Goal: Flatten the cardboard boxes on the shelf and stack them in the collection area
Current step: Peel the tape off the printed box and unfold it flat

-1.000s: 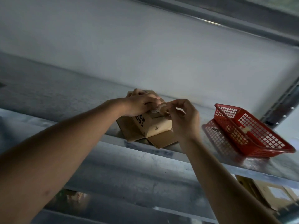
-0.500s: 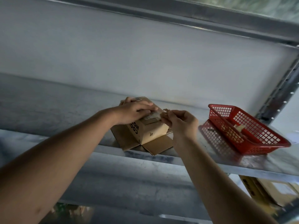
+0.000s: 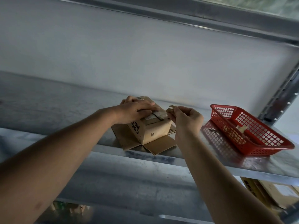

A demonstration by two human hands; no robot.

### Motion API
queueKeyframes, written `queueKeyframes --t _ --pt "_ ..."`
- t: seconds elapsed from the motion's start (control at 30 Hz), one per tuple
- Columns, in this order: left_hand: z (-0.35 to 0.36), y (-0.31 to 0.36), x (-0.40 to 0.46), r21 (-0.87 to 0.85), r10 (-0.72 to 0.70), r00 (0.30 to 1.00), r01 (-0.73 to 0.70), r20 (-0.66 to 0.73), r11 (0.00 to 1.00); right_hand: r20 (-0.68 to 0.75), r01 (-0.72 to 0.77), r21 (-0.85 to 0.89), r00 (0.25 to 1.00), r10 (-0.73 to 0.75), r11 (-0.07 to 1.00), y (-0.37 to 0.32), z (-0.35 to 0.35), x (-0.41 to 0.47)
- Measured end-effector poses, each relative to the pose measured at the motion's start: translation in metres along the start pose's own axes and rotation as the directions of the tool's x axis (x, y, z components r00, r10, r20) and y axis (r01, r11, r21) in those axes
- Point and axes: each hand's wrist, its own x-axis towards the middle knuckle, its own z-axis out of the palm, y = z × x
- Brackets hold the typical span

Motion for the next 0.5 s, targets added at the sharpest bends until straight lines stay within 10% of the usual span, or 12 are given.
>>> queueKeyframes --t 0.2,0.5 --pt "-0.002 0.001 0.003 -0.006 -0.004 1.0 0.004 0.01 1.0 0.338 0.468 -0.3 0.867 -0.366 0.831 -0.001 -0.011 0.004" --pt "-0.004 0.026 0.028 -0.14 -0.191 0.981 0.186 -0.026 0.972 0.6 0.522 -0.596 0.794 -0.093 0.61 -0.019 -0.025 0.003"
